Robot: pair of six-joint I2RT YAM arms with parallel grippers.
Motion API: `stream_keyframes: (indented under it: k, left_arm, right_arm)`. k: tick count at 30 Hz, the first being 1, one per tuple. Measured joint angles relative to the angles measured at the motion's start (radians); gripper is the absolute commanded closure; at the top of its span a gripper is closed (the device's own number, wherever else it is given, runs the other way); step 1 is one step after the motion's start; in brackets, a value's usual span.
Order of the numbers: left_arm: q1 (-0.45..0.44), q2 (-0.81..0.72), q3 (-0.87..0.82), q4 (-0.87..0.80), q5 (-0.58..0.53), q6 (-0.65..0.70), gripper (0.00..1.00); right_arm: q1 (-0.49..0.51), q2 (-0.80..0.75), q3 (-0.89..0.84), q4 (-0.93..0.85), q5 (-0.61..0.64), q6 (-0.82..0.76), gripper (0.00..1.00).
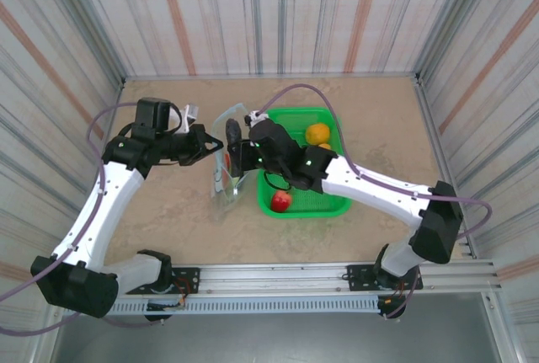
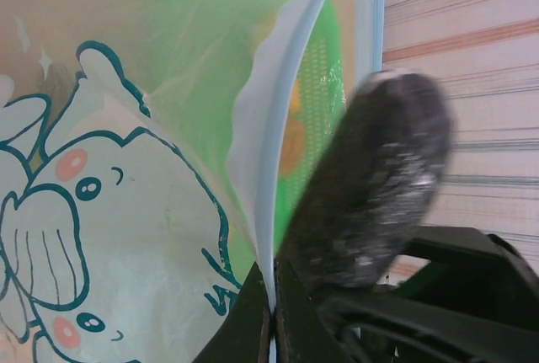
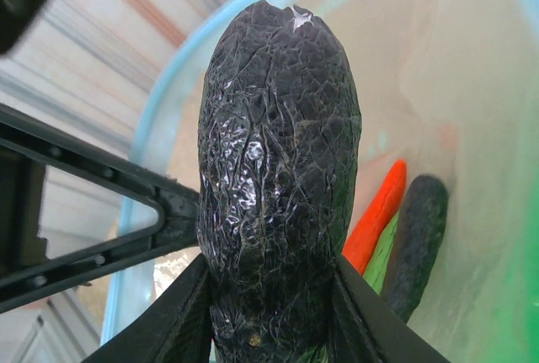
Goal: Place the food in the zip-top bag and seal the zipper
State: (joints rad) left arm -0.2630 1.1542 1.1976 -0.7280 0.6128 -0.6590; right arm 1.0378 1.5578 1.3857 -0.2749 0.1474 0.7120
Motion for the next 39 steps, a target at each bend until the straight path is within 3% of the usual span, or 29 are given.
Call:
stream_keyframes:
  k: [6,12,14,17,18,32,39]
  left_arm:
    - [-0.009,0.002,0.011,0.0,-0.001,0.0,1.0]
    - [-0.021,0.002,0.014,0.0,-0.001,0.0,1.0]
    - [-0.021,0.002,0.014,0.0,-0.002,0.0,1.0]
    - [-0.021,0.002,0.014,0.0,-0.004,0.001,1.0]
    - [-0.021,0.002,0.014,-0.001,-0.005,0.002,1.0]
    - [-0.019,0.0,0.002,-0.003,-0.011,0.005,1.0]
    - [0.044,-0.02,-0.016,-0.007,0.0,0.008,1.0]
  right_arm:
    - [-0.043,0.121,0.148,-0.164,-0.106,0.045,0.67]
    - [-0.095,0.224,0.265,-0.28,-0.207,0.097,0.59]
    - [-0.104,0.244,0.281,-0.301,-0.239,0.113,0.52]
    - [-0.107,0.264,0.288,-0.313,-0.277,0.127,0.33]
    - [-0.107,0.267,0.288,-0.319,-0.282,0.132,0.32]
    - [-0.112,0.237,0.287,-0.342,-0.304,0.111,0.35]
    - [-0.108,0.152,0.317,-0.397,-0.292,0.023,0.35]
